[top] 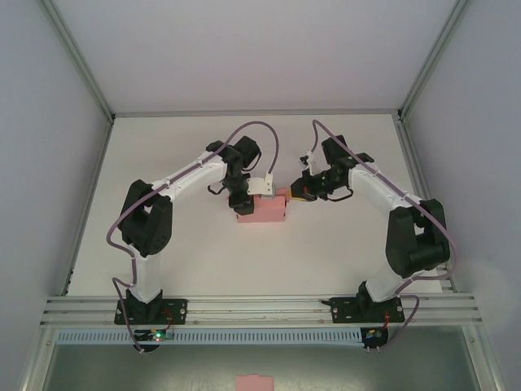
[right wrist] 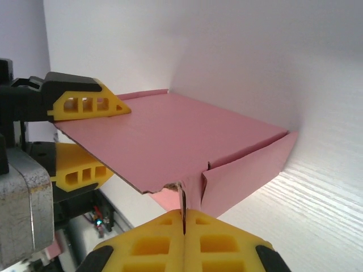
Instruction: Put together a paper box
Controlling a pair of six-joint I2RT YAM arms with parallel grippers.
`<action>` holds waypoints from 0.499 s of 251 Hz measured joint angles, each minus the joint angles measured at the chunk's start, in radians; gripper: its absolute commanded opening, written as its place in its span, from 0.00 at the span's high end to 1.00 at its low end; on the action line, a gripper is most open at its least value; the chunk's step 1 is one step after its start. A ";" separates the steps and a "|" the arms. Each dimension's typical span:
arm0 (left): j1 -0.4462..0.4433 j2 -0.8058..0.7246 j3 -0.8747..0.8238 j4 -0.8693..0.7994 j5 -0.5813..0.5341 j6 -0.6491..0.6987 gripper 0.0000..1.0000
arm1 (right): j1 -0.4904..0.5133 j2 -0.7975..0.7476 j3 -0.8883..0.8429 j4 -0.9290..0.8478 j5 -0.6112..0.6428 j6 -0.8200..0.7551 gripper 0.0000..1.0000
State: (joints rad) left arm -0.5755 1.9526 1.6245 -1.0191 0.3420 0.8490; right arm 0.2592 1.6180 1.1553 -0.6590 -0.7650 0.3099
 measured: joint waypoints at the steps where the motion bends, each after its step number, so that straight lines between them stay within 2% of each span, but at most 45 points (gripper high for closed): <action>1: 0.000 0.000 0.000 0.000 0.000 0.000 0.72 | 0.001 0.000 0.000 0.001 0.002 0.001 1.00; 46: 0.006 0.002 0.005 -0.025 -0.010 -0.042 0.72 | 0.102 -0.042 -0.015 0.082 0.163 0.058 1.00; 92: 0.007 0.002 0.005 -0.029 -0.009 -0.061 0.72 | 0.129 -0.085 -0.054 0.137 0.229 0.158 1.00; 125: 0.007 0.002 0.005 -0.029 -0.005 -0.071 0.72 | 0.179 -0.112 -0.071 0.160 0.328 0.158 1.00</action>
State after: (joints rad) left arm -0.5682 1.9545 1.6299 -1.0485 0.3374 0.7776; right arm 0.4385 1.5059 1.0847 -0.4992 -0.4366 0.4675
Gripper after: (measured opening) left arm 0.395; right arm 0.052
